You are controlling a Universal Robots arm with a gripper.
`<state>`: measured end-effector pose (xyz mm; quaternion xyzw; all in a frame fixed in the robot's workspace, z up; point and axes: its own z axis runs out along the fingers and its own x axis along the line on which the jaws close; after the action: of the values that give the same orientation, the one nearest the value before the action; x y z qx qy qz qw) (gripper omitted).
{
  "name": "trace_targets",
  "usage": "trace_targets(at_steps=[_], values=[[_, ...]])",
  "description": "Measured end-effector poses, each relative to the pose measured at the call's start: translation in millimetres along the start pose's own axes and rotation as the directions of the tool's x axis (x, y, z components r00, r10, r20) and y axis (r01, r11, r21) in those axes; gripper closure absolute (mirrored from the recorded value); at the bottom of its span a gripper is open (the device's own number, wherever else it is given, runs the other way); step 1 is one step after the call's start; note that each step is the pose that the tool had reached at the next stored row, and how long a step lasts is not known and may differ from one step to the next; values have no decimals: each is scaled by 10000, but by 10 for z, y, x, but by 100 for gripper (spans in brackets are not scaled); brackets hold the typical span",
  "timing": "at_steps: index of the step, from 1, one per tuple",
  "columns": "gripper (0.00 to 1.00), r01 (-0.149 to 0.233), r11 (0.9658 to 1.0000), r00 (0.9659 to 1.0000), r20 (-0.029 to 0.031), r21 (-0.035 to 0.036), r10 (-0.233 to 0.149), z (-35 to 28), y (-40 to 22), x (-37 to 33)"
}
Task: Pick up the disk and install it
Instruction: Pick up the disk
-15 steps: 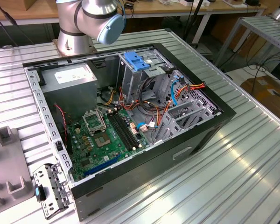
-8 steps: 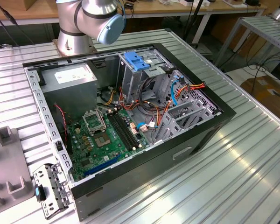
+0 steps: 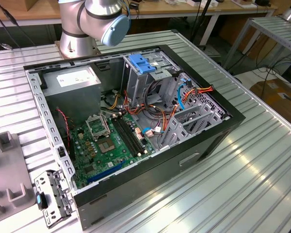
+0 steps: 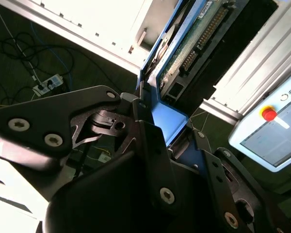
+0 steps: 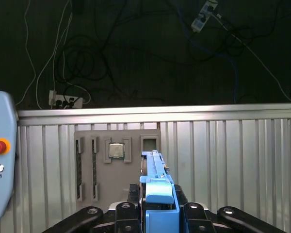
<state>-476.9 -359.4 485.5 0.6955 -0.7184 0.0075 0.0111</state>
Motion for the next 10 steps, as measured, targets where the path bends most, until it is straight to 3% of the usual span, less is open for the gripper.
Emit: trace_targets(at_steps=[10], values=[[63, 0, 10000, 10000, 0, -6, 0, -54, 0, 1]])
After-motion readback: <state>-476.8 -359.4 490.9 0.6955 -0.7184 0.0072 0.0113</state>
